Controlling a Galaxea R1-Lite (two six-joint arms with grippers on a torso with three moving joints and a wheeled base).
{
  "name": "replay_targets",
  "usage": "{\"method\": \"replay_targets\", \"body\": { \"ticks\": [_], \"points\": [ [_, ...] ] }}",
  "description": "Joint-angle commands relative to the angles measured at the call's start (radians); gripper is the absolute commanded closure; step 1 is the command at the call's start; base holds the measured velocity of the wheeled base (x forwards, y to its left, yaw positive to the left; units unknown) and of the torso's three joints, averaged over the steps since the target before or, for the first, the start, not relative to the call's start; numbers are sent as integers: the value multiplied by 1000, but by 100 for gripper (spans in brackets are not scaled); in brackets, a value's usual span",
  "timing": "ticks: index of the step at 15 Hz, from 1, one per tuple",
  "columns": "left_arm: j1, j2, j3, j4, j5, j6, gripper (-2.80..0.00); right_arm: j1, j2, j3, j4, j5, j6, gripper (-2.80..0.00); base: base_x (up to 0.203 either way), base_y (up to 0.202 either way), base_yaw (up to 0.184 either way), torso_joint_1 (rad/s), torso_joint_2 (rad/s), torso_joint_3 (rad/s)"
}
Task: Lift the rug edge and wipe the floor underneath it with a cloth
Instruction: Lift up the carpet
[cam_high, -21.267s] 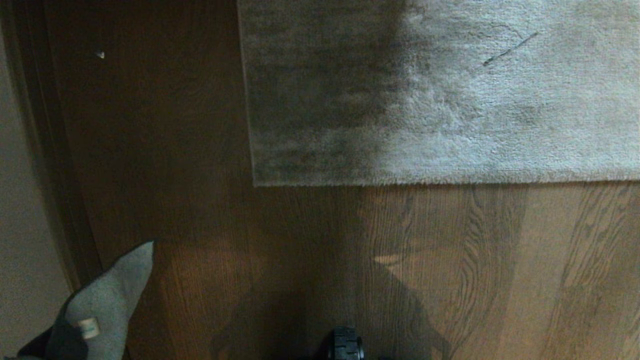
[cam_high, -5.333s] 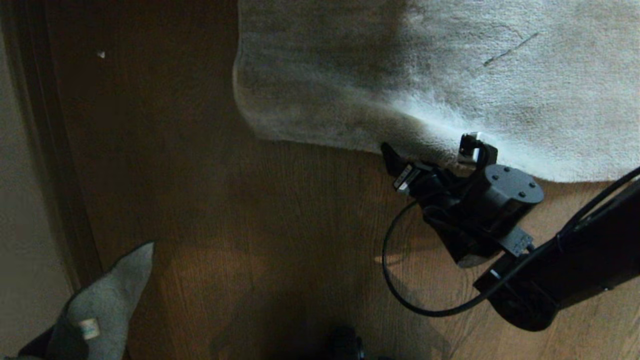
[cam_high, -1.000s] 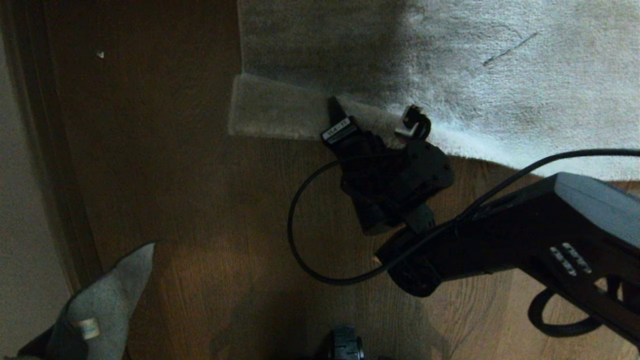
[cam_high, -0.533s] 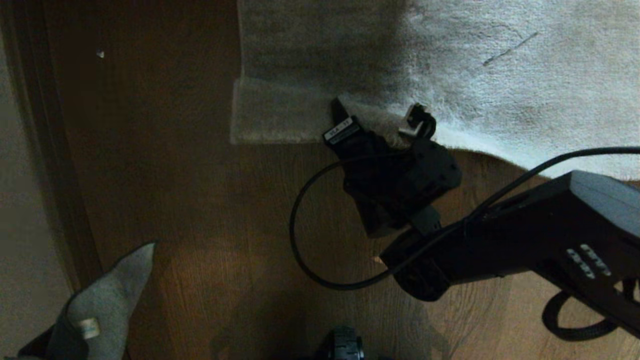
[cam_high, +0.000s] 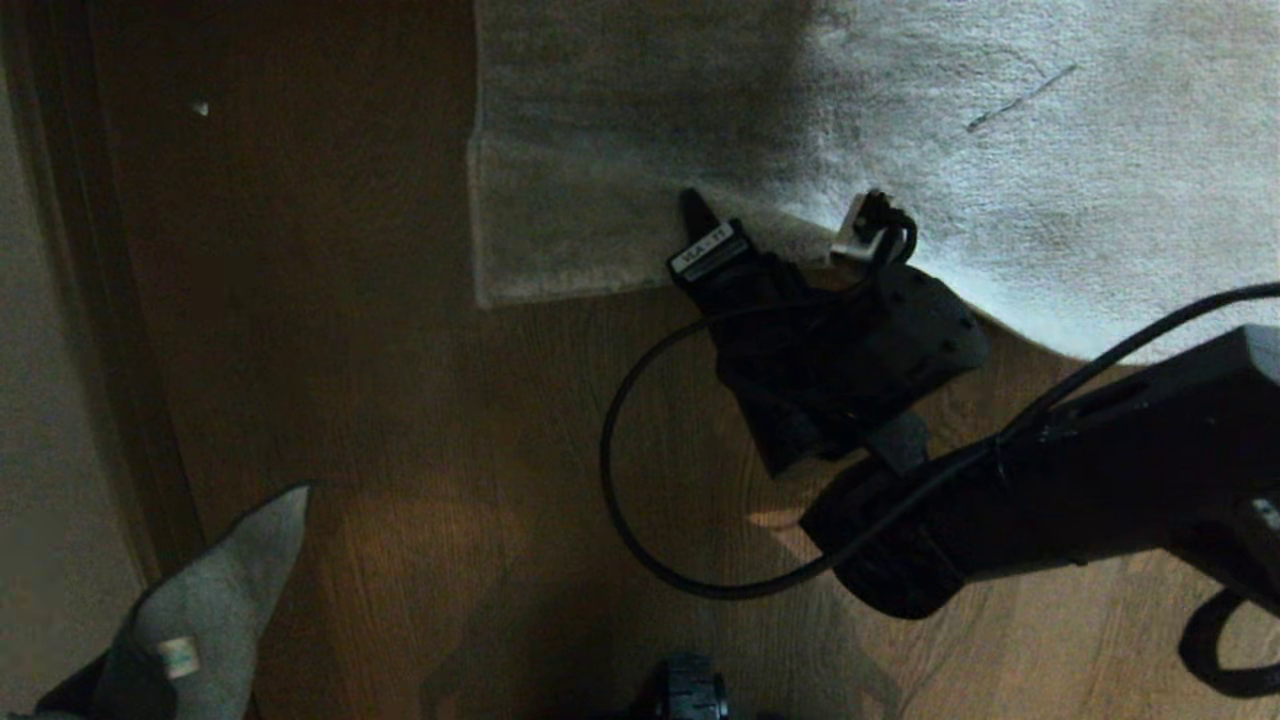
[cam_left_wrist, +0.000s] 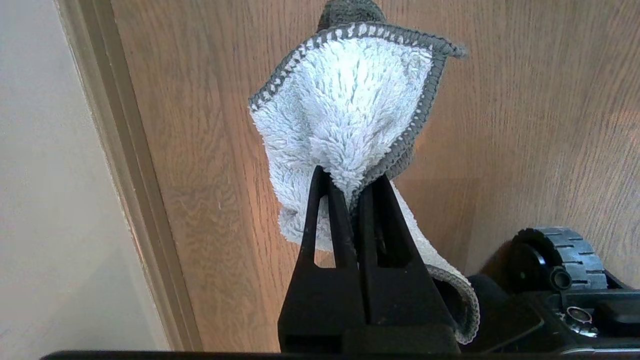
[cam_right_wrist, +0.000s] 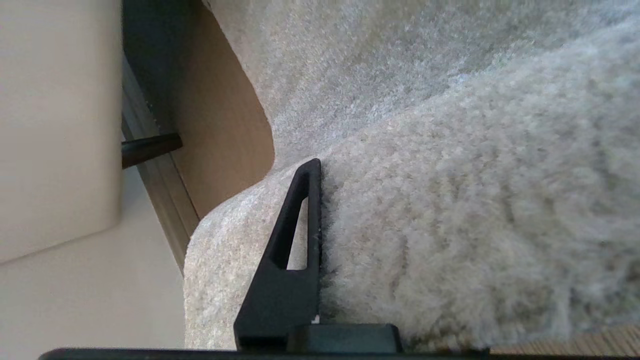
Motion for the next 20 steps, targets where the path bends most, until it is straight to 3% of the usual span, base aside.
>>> {"method": "replay_targets", "body": {
  "ticks": [1, 12, 20],
  "points": [
    [0, 0, 0, 0, 0, 0, 0, -2, -42, 24, -49, -4, 2, 0, 0, 0, 0, 0, 0, 0],
    [0, 0, 0, 0, 0, 0, 0, -40, -78, 25, -49, -7, 3, 0, 0, 0, 0, 0, 0, 0],
    [-1, 0, 0, 0, 0, 0, 0, -113, -131, 17, -49, -10, 19, 0, 0, 0, 0, 0, 0, 0]
  ]
}}
